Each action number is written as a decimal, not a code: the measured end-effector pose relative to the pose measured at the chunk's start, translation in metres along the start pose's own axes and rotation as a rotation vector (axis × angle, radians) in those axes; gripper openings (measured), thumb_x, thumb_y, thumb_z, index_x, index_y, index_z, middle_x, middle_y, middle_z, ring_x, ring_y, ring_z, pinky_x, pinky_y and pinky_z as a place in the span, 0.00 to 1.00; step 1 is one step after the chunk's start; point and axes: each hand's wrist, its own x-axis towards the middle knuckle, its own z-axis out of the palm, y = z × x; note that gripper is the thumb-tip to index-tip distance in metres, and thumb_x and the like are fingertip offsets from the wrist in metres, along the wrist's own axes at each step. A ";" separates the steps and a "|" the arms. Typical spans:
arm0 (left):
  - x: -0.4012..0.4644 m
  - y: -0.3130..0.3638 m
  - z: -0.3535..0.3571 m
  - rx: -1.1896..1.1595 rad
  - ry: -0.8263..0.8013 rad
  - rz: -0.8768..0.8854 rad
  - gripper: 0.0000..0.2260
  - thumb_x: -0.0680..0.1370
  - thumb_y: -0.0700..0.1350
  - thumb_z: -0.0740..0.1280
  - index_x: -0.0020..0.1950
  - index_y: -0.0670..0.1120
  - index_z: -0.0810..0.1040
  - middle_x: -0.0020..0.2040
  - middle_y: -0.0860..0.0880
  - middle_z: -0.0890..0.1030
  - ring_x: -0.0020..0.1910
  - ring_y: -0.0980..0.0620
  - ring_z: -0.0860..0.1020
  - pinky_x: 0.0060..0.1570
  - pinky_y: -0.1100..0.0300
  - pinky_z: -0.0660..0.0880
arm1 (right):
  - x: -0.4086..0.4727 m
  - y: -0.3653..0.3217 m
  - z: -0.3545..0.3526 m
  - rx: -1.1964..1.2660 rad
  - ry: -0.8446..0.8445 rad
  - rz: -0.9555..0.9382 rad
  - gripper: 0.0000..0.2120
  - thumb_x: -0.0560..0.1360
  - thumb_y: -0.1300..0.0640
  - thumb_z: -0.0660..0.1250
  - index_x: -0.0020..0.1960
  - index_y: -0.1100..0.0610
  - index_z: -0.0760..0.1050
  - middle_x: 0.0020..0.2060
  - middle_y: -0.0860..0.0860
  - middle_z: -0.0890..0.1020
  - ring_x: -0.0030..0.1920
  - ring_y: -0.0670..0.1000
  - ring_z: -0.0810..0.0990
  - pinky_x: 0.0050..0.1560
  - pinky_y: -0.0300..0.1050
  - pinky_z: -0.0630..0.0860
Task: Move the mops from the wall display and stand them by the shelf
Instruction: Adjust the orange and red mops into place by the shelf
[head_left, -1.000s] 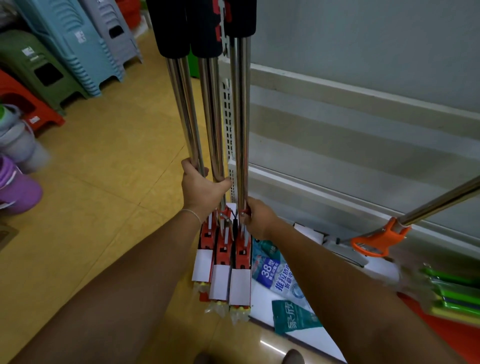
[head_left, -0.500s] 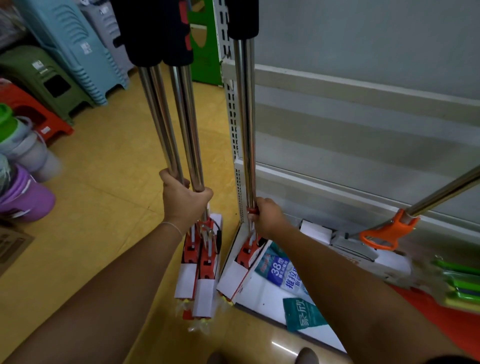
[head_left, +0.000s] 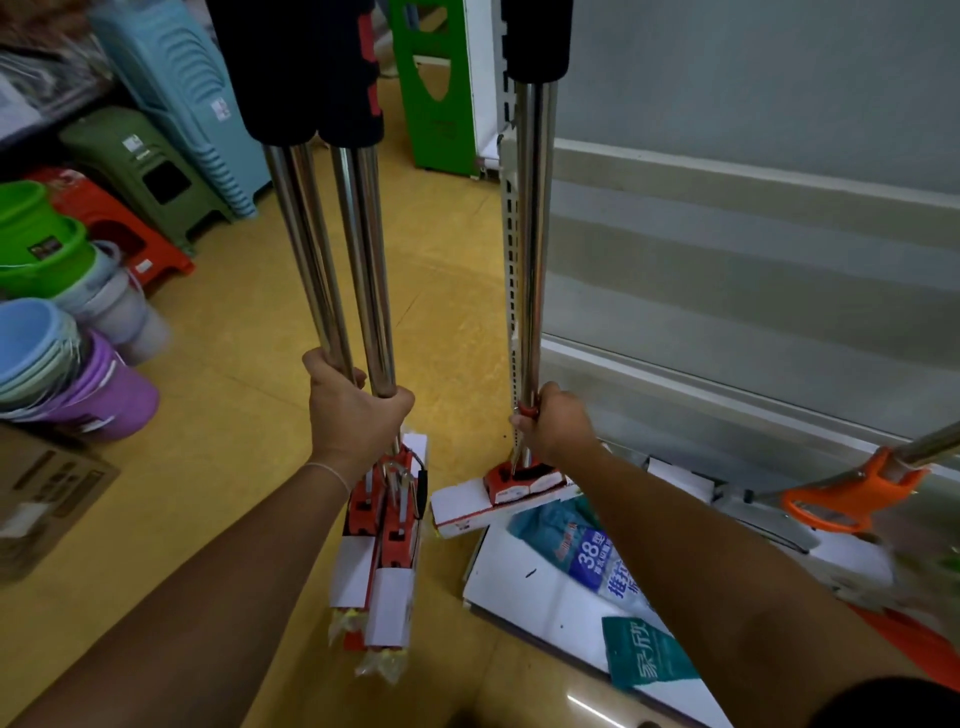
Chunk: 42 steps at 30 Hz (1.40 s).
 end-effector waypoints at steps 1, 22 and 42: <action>0.002 -0.001 0.000 0.000 0.002 0.004 0.27 0.67 0.43 0.71 0.60 0.45 0.60 0.47 0.40 0.76 0.41 0.43 0.78 0.29 0.61 0.69 | 0.004 0.000 -0.001 0.002 0.005 0.009 0.18 0.75 0.46 0.70 0.55 0.57 0.70 0.46 0.52 0.76 0.47 0.53 0.78 0.48 0.50 0.78; -0.012 0.009 0.028 -0.024 -0.002 -0.012 0.27 0.66 0.45 0.71 0.59 0.48 0.61 0.47 0.44 0.75 0.43 0.45 0.78 0.36 0.54 0.77 | 0.054 -0.002 -0.012 0.293 0.183 0.272 0.15 0.73 0.49 0.73 0.51 0.55 0.71 0.48 0.54 0.83 0.49 0.56 0.83 0.50 0.56 0.82; -0.033 0.018 0.026 -0.025 -0.106 0.017 0.33 0.66 0.45 0.75 0.62 0.45 0.59 0.49 0.44 0.76 0.46 0.45 0.79 0.33 0.64 0.70 | -0.038 -0.021 -0.001 0.122 -0.396 -0.270 0.24 0.75 0.55 0.72 0.69 0.57 0.73 0.64 0.53 0.78 0.63 0.51 0.76 0.61 0.40 0.72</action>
